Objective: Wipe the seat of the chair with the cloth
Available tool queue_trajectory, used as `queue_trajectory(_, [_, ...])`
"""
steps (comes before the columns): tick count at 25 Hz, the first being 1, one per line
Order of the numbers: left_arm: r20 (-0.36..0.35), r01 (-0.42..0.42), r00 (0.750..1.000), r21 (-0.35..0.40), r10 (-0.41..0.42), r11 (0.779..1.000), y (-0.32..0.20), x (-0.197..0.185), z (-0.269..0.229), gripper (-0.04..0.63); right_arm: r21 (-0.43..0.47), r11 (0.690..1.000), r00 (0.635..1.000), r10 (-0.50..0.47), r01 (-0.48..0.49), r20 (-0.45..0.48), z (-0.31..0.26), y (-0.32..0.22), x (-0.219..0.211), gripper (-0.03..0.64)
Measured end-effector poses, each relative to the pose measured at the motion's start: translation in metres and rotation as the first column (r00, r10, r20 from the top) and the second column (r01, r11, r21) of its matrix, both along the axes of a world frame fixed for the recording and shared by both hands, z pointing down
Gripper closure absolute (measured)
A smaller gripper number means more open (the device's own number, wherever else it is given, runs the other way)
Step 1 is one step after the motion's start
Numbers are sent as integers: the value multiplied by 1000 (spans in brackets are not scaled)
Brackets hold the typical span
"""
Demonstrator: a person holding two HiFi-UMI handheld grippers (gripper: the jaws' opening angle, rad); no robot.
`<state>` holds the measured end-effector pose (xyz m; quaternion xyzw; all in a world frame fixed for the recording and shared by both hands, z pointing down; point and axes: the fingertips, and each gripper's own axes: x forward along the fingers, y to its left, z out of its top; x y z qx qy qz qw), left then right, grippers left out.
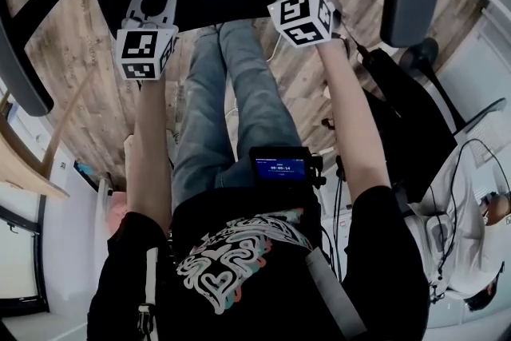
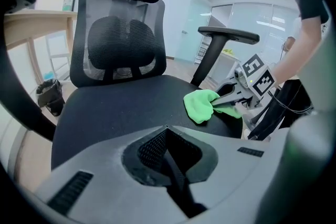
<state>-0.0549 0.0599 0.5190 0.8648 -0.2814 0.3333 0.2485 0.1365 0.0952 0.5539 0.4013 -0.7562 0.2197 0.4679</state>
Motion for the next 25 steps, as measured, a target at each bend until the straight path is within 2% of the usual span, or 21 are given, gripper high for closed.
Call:
queue_trajectory(3, [1,26,1000,-3,-26,1000,1,-8,-2,594,-3,999,999,-46,46,-2,0,-9,-9,560])
queue_trajectory(8, [13,79,997,1,-79,997,1,-26,-2,594,14,984,984,-178,178,4,3,-25,-32,560])
queue_trajectory(14, [29,138,990,4,-138,990,5,-47,-3,594,-6,967,966,-254,254,40,1,-37,-59,560])
queue_trajectory(25, [43,208,977,19,-209,978,1,-75,-12,594,13,953,949,-302,302,89,-4,-50,-108,560])
